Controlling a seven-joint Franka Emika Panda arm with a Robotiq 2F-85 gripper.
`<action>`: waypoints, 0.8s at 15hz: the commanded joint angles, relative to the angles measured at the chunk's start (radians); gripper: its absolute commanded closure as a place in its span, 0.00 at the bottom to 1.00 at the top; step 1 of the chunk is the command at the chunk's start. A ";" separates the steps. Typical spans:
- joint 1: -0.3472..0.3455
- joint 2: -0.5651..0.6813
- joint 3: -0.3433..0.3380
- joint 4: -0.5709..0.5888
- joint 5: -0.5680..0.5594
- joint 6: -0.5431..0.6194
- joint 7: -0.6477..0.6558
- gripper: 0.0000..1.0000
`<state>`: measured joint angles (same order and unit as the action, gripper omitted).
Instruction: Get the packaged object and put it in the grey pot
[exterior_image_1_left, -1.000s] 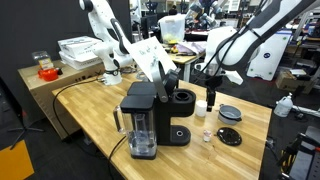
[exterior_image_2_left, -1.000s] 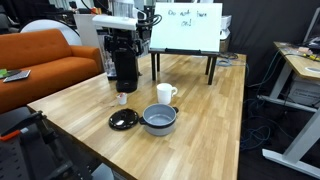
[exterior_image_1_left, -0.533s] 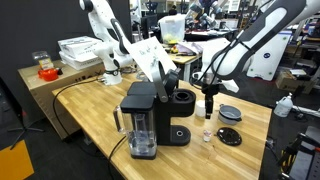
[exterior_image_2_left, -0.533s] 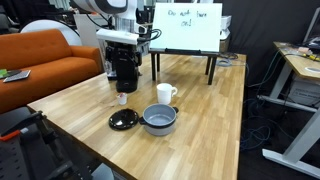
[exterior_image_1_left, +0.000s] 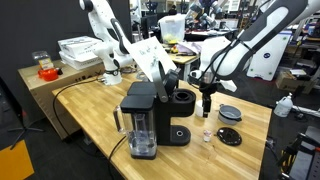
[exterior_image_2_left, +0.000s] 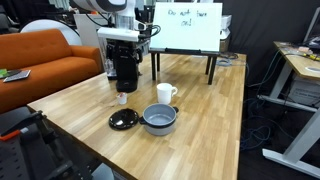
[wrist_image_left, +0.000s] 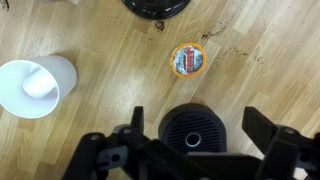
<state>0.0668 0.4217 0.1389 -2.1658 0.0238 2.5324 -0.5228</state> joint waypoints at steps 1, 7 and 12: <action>-0.013 0.018 0.017 0.000 -0.064 0.022 0.002 0.00; -0.016 0.106 0.035 0.004 -0.088 0.092 0.023 0.00; -0.020 0.169 0.039 0.003 -0.082 0.201 0.089 0.00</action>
<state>0.0670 0.5697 0.1624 -2.1643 -0.0488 2.6818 -0.4768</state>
